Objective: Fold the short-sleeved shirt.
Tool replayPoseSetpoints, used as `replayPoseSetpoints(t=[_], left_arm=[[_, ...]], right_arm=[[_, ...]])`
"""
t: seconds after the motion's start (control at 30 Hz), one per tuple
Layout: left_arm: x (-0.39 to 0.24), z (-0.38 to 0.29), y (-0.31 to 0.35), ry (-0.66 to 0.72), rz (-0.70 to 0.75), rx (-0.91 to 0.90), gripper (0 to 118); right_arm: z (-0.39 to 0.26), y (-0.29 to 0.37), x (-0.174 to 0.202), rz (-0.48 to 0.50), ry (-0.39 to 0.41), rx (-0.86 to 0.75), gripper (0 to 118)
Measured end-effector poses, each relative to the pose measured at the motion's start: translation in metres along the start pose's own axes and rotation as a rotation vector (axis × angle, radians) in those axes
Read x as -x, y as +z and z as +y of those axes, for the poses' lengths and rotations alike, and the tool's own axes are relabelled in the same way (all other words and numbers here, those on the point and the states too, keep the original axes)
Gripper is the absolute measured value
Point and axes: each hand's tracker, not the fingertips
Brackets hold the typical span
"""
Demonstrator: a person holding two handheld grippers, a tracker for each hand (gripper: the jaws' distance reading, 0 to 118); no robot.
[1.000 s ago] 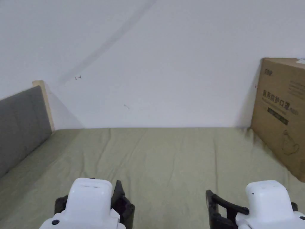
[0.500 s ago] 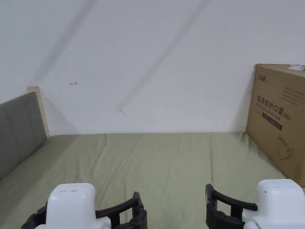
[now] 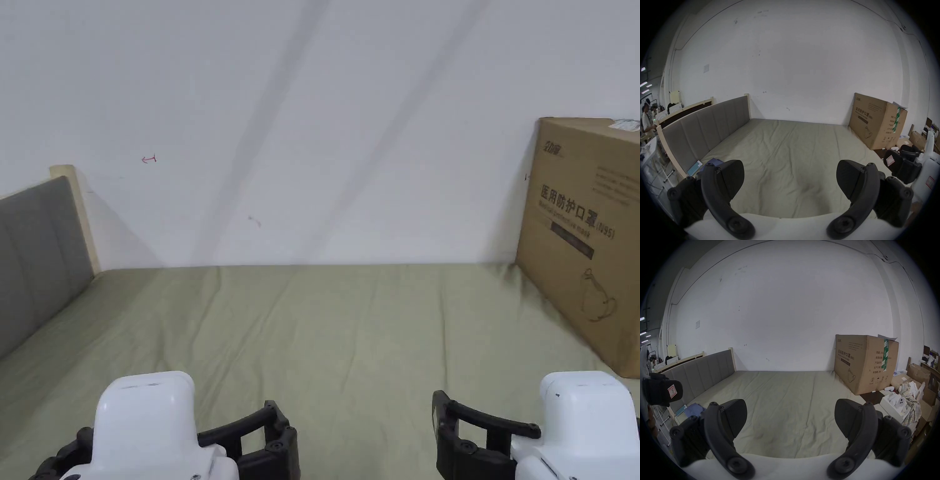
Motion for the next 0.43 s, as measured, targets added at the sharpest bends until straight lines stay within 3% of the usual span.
replayPoseSetpoints(t=[0.43], left_arm=[[-0.0042, -0.0047, -0.0005, -0.032, -0.014, -0.041, 115]], right_arm=[[-0.0036, -0.0032, 0.0016, 0.010, 0.020, 0.015, 110]])
